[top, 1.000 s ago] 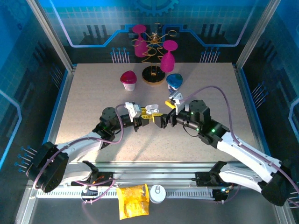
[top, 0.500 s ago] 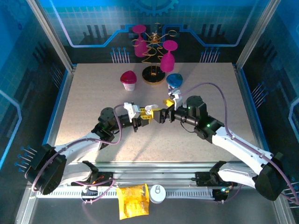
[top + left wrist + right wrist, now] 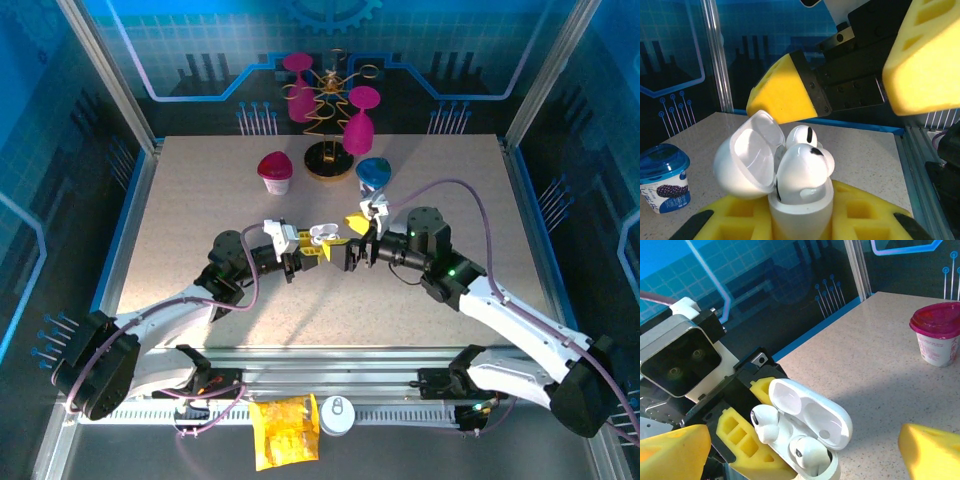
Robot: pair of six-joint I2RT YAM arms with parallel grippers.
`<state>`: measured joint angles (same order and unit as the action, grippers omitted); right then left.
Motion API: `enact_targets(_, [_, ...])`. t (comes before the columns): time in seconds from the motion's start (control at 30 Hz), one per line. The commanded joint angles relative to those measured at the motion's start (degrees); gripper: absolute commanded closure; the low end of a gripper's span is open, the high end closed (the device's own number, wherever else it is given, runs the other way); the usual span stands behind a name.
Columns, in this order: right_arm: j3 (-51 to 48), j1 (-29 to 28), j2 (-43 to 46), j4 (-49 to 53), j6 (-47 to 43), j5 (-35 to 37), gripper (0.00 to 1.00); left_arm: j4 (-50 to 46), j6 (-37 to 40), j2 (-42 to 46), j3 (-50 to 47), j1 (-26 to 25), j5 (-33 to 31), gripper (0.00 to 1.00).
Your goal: Insert wireless bluetooth earbuds into charging case
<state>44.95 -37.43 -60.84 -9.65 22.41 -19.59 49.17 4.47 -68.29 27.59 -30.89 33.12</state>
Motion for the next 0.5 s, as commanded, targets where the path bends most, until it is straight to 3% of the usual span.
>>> enact_targets(0.0, [0.16, 0.45, -1.03, 0.25, 1.74, 0.8, 0.05, 1.79, -0.38, 0.92, -0.27, 0.15, 1.83, 0.79])
enact_targets(0.47, [1.41, 1.13, 0.17, 5.58, 0.15, 4.82, 0.07, 1.81, -0.5, 0.33, 0.36, 0.14, 2.32, 0.79])
